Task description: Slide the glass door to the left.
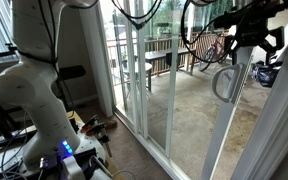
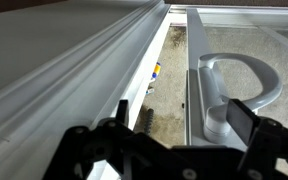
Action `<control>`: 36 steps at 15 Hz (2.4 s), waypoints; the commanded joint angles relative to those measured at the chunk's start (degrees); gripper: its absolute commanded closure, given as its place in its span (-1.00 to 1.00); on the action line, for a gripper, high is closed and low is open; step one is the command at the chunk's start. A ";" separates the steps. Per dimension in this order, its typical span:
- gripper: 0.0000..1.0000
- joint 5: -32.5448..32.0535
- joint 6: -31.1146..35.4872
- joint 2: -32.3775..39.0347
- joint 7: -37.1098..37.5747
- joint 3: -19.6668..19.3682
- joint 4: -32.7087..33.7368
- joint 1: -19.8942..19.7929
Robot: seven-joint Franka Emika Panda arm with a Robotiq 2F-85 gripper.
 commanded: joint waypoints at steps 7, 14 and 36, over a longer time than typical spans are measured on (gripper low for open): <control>-1.00 2.14 11.83 -5.55 -7.53 2.82 -11.70 -1.20; -1.00 7.18 14.18 -7.88 -10.12 3.38 -15.47 -1.24; -1.00 13.04 7.11 -2.26 -13.95 4.15 -6.62 -1.80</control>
